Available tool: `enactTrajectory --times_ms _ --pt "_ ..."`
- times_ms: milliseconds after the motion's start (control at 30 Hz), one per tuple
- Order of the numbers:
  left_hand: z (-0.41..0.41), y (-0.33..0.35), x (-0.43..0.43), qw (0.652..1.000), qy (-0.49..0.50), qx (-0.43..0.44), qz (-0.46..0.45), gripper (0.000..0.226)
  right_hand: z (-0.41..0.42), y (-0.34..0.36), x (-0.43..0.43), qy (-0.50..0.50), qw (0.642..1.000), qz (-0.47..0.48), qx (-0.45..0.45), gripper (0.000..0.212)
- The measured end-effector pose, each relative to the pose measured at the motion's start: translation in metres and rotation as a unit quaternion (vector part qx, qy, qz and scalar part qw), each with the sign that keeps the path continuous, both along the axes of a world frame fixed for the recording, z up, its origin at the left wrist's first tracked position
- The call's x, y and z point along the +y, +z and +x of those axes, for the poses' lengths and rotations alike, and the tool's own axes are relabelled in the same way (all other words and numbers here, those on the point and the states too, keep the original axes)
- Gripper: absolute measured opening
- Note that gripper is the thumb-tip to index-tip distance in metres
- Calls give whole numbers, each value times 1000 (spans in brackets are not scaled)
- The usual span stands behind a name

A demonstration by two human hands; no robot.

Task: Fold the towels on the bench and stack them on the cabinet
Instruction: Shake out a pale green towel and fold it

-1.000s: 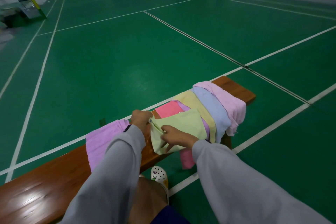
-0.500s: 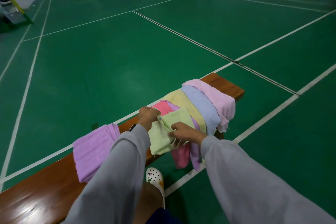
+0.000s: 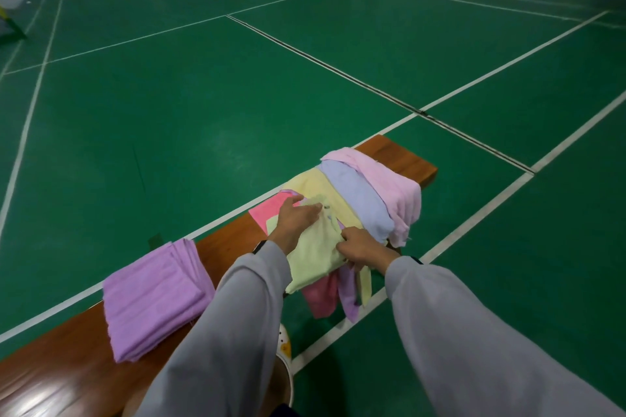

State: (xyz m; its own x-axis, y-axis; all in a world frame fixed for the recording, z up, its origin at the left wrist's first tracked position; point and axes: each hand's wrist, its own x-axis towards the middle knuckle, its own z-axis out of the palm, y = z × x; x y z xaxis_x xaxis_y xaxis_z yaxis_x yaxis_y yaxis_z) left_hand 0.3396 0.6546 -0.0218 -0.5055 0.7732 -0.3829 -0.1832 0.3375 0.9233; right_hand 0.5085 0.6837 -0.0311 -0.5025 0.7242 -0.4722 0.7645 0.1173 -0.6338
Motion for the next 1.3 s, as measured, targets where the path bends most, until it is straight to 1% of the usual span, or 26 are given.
enactTrajectory --times_ms 33,67,100,133,167,200,233,267,333,367,400,467,533,600,700,767,800,833,900,967,1000,1033,1067,1167,1233,1300 --pt "-1 -3 -3 999 -15 30 -17 52 1 -4 1 12 999 22 -23 10" --pt "-4 -6 -7 994 -29 99 -44 47 0 -10 2 19 998 37 -43 19" --pt "-10 -10 -12 976 -35 198 -78 42 -2 -17 3 20 997 46 -58 32" --pt "-17 -15 -17 948 -37 294 -116 39 -6 -24 3 9 997 54 -61 47" --pt "-23 -14 -25 918 -34 363 -154 38 -10 -29 1 -15 997 58 -56 60" --pt "-29 -16 -31 899 -21 394 -191 38 -15 -31 -1 -55 997 50 -35 73" --pt "-33 -13 -38 895 -12 384 -228 39 -20 -30 -4 -106 994 30 -10 85" --pt "-36 -13 -43 909 -10 330 -253 39 -25 -29 -6 -150 989 0 15 94" --pt "-38 -16 -54 959 -13 120 -258 41 -32 -27 -9 -207 975 -47 57 104" --pt "-37 -15 -60 965 -22 26 -259 42 -35 -27 -10 -223 970 -63 69 106" --pt "-38 -16 -65 965 -37 -24 -258 44 -38 -27 -11 -235 965 -82 79 104" --pt "-38 -20 -72 965 -51 -50 -252 44 -41 -26 -13 -257 945 -149 136 87" --pt "-36 -17 -79 965 -45 -78 -246 47 -43 -17 -17 -261 929 -195 174 56" --pt "-38 -14 -81 964 -43 -76 -250 53 -45 -3 -19 -233 942 -173 167 41" --pt "-41 3 -83 969 -40 -17 -244 44 -48 13 -21 -231 946 -164 160 48" --pt "-48 15 -81 977 -19 35 -210 38 -52 24 -23 -241 929 -202 197 34" --pt "-49 25 -83 985 -1 26 -172 37 -56 30 -24 -244 924 -204 212 27" --pt "-53 31 -84 991 17 -14 -131 41 -59 35 -27 -250 921 -199 224 25" --pt "-57 41 -92 987 16 -147 -61 47 -67 46 -33 -260 914 -183 251 35" --pt "-58 54 -114 985 -6 -167 -46 30 -75 52 -40 -222 941 -128 221 38" --pt "-61 54 -121 986 -8 -158 -49 26 -78 57 -47 -196 954 -101 203 35" --pt "-66 55 -128 986 -2 -161 -43 30 -82 63 -52 -181 960 -87 194 33" --pt "-70 59 -136 992 1 -123 -36 33 -86 70 -55 -175 961 -82 199 31" --pt "-93 76 -156 991 59 -122 -26 25 -107 90 -64 -159 966 -41 199 22" --pt "-111 85 -167 989 63 -127 -44 22 -126 100 -73 -142 969 -49 196 19" --pt "-131 92 -185 992 76 -95 -42 11 -147 104 -84 -134 969 -87 186 15"
